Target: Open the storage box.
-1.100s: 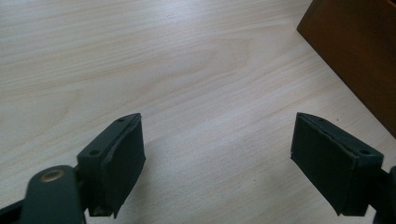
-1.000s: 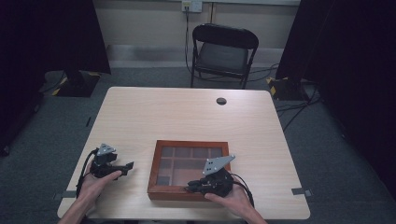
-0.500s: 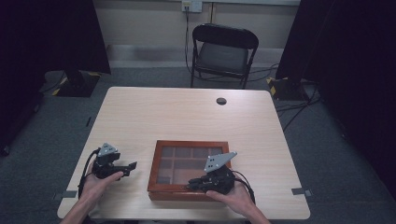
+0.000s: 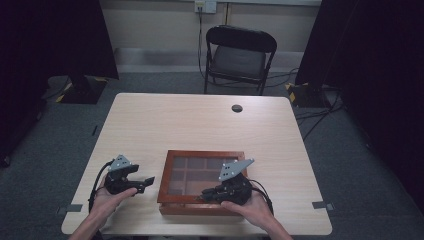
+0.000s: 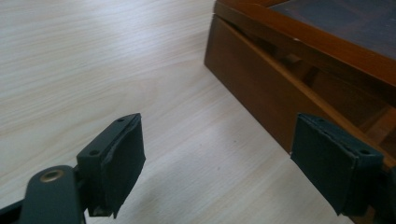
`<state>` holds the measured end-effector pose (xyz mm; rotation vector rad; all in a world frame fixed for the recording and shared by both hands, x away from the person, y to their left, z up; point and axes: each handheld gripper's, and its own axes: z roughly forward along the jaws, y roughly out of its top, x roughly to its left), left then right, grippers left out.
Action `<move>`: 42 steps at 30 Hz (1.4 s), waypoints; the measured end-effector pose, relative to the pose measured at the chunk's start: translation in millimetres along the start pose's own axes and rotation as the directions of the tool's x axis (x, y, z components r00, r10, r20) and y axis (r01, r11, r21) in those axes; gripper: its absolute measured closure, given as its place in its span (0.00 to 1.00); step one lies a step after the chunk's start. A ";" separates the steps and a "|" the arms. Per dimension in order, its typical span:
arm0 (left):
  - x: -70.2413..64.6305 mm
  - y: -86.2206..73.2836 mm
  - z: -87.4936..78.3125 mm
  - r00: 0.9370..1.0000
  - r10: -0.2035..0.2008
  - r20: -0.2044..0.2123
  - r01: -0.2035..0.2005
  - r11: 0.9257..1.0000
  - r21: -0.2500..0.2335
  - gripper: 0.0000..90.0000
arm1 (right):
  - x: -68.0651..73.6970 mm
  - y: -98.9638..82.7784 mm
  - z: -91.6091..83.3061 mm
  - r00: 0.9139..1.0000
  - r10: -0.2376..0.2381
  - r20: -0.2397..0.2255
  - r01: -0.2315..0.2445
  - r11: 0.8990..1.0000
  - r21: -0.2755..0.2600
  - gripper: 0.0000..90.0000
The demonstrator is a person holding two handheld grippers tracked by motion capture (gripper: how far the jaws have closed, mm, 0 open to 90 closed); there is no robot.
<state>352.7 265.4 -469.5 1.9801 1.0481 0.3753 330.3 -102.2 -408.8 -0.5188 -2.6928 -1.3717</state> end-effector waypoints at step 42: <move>-27.3 7.6 4.1 0.993 0.030 0.114 -0.025 0.999 -0.047 0.22 | -3.0 14.2 -9.2 1.000 0.005 -0.010 -0.005 1.000 -0.001 0.91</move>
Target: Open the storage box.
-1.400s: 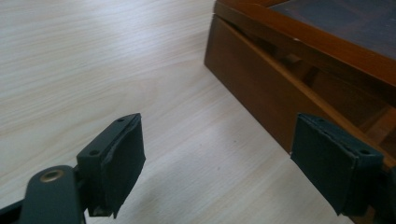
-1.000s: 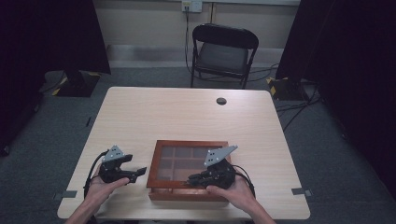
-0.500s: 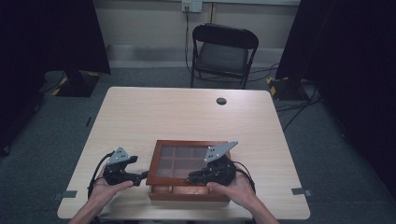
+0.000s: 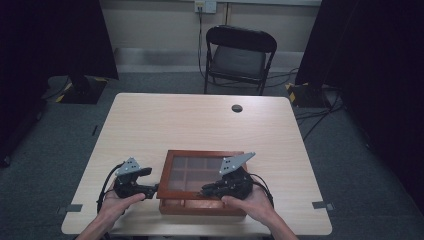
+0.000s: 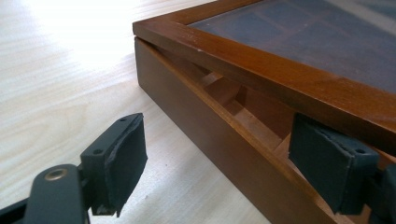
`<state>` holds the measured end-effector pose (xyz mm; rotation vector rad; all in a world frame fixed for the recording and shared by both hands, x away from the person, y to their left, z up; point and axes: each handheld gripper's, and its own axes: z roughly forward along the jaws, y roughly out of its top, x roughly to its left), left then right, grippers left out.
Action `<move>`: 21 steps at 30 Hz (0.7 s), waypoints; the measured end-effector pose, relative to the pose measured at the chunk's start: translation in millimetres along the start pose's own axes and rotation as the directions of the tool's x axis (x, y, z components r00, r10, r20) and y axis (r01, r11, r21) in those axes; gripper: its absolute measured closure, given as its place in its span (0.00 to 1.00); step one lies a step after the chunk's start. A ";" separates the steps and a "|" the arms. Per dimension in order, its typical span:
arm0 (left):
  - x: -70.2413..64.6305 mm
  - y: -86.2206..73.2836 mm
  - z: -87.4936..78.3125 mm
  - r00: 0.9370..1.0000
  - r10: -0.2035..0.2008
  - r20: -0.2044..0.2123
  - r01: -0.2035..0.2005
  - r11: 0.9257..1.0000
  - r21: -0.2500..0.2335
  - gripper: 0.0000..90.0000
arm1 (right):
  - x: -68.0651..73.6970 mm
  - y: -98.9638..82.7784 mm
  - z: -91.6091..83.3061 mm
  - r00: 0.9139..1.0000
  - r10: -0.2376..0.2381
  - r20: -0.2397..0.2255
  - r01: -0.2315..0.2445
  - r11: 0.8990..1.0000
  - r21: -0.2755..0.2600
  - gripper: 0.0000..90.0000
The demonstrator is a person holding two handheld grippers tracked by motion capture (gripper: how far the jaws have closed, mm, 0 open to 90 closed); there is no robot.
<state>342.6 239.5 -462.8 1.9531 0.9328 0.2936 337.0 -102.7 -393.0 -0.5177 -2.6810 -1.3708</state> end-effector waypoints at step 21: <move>1.4 2.0 -0.3 1.000 0.007 0.000 -0.007 0.999 -0.039 0.28 | -3.3 -32.1 -34.0 0.991 0.061 0.116 -0.049 0.993 -0.110 0.38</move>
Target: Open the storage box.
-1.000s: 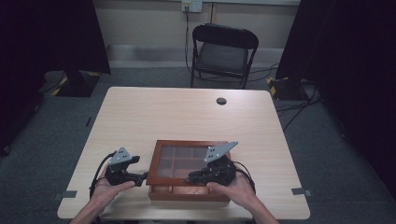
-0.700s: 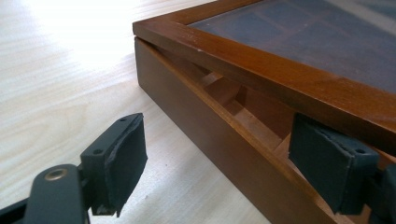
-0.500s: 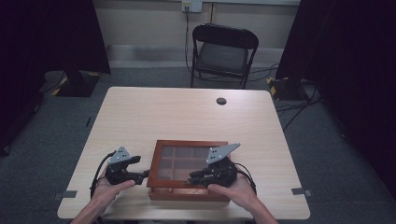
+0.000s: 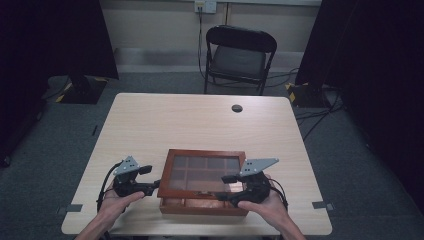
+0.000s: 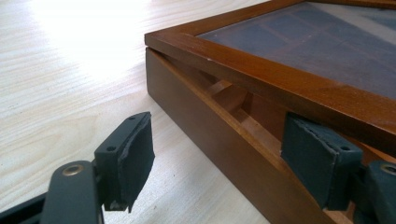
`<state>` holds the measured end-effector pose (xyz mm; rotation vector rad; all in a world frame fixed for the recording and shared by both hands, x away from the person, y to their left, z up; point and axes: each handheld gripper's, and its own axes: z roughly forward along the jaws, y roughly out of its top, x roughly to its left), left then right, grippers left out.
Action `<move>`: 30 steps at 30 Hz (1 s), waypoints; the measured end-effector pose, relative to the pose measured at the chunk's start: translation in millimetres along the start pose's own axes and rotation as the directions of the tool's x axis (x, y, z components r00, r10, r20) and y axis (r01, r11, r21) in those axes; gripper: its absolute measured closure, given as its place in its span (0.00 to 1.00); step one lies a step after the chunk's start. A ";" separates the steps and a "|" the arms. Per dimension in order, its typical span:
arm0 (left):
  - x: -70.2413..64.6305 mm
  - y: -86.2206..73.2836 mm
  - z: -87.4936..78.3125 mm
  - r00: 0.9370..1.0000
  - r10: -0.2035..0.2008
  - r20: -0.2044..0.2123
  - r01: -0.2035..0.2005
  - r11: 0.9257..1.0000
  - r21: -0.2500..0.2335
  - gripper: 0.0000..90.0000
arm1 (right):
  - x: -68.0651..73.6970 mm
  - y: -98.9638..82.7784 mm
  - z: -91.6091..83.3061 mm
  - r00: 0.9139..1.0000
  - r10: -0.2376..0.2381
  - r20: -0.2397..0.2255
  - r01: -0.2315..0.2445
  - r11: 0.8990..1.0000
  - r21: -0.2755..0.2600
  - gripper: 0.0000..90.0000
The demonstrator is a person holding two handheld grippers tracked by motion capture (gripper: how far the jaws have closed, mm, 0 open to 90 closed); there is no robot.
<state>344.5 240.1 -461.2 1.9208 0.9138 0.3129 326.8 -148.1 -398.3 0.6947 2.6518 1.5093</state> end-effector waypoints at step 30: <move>-11.8 9.5 3.4 0.996 0.053 0.068 -0.051 0.998 -0.029 0.26 | -4.9 -13.6 -10.5 0.992 -0.015 0.123 0.022 0.998 -0.058 0.25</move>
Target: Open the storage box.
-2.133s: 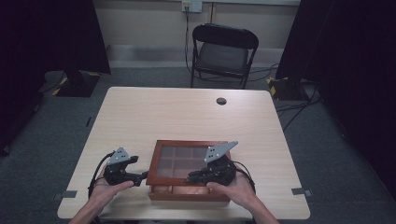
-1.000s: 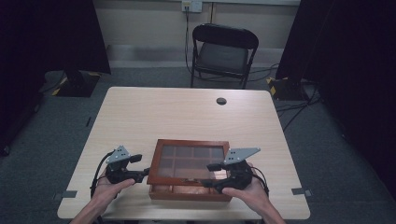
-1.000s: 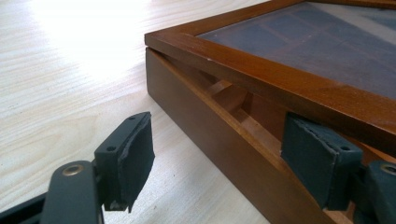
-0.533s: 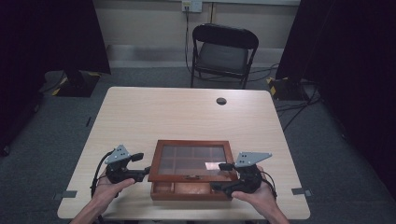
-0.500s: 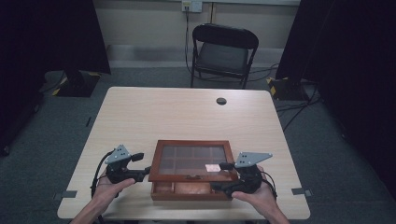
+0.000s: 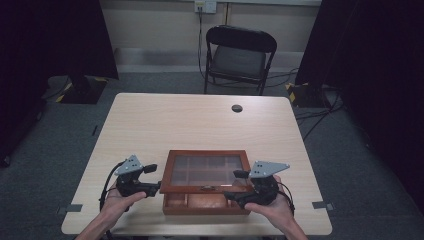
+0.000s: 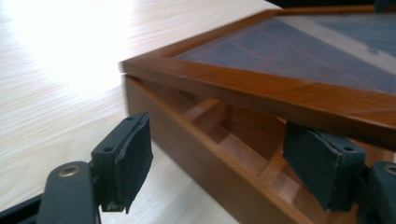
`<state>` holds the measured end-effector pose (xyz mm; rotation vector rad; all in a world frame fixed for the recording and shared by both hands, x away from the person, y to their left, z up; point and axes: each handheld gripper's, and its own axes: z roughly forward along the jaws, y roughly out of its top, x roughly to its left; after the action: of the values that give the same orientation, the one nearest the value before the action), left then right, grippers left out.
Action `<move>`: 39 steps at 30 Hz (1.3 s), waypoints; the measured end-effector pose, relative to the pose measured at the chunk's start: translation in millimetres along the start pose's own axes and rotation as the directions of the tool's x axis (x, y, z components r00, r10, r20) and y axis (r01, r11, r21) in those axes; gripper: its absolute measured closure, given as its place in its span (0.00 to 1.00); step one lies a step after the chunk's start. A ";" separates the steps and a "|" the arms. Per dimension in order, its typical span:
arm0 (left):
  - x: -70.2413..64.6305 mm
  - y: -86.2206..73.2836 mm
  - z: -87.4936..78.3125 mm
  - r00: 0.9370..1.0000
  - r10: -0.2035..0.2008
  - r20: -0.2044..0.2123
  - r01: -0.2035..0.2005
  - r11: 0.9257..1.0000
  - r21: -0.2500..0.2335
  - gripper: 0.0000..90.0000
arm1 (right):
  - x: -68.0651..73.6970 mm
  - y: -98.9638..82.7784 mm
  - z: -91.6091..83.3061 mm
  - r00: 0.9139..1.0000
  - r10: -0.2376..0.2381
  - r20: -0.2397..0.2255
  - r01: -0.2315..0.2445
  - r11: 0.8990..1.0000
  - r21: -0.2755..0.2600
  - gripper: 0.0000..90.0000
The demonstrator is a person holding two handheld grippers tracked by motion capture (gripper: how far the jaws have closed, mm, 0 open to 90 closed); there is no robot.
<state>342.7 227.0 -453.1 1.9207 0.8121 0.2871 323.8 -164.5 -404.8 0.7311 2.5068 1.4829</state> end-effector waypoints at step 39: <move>-2.7 36.1 5.0 0.999 -0.007 0.046 0.010 0.997 -0.074 0.28 | -28.7 11.4 -16.5 0.997 0.023 0.074 -0.019 0.998 -0.063 0.21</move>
<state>358.3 211.4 -423.9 1.8478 0.7696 0.2637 346.9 -186.5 -390.4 0.7899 2.3945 1.5033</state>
